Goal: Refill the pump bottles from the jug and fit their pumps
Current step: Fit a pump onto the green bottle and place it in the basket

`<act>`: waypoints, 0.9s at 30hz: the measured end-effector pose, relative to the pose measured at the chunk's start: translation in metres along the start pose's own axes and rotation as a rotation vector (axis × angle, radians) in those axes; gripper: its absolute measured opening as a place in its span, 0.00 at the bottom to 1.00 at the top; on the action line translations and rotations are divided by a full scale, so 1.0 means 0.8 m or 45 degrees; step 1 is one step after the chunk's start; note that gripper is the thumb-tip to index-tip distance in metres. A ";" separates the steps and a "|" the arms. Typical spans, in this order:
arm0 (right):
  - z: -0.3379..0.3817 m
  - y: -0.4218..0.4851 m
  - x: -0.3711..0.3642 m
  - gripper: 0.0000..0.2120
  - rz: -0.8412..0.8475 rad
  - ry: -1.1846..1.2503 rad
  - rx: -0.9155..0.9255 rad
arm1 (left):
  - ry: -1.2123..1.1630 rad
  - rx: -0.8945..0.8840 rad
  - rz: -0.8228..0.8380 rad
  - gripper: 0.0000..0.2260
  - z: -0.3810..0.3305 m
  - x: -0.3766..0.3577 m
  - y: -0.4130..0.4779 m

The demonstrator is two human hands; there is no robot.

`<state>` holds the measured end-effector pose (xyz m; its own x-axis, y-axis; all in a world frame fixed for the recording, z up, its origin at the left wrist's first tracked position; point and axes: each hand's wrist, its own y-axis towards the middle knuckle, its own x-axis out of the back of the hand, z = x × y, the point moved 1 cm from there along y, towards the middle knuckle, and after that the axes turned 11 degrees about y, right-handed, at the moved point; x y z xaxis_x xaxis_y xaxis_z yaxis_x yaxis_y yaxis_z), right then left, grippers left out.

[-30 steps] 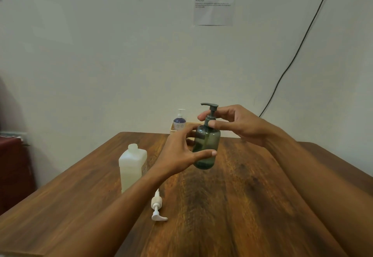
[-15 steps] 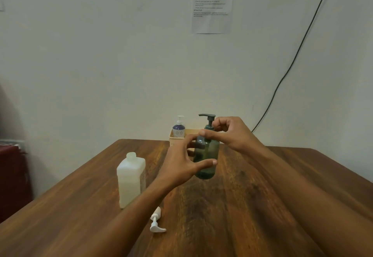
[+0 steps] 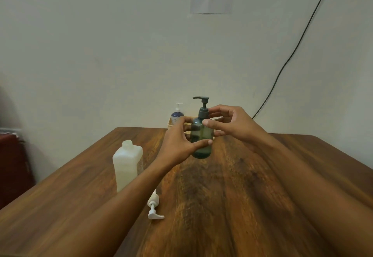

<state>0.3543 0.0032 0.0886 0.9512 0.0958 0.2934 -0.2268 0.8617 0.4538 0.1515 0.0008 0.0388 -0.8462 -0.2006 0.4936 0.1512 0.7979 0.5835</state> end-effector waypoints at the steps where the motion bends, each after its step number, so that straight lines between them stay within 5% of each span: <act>1: -0.003 0.002 0.001 0.20 -0.007 0.002 -0.001 | -0.004 0.014 0.003 0.34 0.002 -0.003 0.004; 27: -0.064 0.156 0.105 0.20 -0.246 -0.077 -0.032 | 0.164 0.109 -0.118 0.35 0.019 -0.110 0.209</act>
<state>0.4165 0.1443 0.1270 0.9619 -0.1020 0.2535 -0.0354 0.8734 0.4858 0.2432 0.1606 0.0834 -0.7811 -0.3421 0.5223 0.0270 0.8172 0.5757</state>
